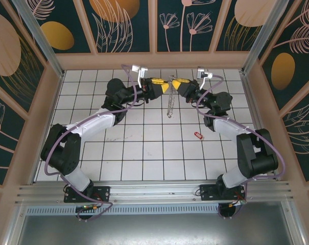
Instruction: Put the keys on the keyring
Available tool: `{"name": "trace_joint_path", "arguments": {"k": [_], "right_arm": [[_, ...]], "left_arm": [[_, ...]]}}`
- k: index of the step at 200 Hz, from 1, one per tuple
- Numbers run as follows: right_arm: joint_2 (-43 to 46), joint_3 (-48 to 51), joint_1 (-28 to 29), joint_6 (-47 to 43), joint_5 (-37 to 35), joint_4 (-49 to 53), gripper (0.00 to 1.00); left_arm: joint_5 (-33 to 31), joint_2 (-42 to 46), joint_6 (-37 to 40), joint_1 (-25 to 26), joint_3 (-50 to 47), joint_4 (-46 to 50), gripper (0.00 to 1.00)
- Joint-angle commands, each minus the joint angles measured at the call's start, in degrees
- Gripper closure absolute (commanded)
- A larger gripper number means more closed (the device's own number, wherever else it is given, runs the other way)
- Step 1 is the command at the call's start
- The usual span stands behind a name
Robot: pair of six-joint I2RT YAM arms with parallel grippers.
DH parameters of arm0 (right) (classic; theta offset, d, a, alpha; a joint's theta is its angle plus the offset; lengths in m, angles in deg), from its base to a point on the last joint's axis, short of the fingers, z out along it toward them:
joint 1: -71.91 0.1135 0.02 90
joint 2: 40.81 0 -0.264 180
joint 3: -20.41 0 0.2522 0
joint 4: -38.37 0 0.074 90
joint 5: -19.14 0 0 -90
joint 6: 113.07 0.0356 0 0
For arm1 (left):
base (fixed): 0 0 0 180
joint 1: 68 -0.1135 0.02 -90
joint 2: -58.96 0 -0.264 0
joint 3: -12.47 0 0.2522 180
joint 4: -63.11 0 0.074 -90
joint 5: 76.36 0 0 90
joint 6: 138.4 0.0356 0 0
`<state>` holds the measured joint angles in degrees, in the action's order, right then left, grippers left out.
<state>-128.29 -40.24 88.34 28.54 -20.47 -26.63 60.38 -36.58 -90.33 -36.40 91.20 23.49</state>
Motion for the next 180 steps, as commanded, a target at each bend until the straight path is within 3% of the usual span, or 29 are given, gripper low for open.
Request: {"name": "trace_joint_path", "arguments": {"k": [1,111,180], "right_arm": [[1.45,-1.18,0.95,0.72,-0.56,-5.08,1.00],[0.52,-1.97,2.36,-0.38,-0.11,-3.18,1.00],[0.38,-2.15,2.88,-1.17,0.26,-2.11,1.00]], "left_arm": [[1.47,-0.87,-0.70,-0.04,1.36,-2.65,0.74],[1.55,-0.99,-0.35,-0.12,1.92,-3.12,0.76],[1.25,-1.61,-1.44,-0.04,2.25,-5.26,0.84]]}}
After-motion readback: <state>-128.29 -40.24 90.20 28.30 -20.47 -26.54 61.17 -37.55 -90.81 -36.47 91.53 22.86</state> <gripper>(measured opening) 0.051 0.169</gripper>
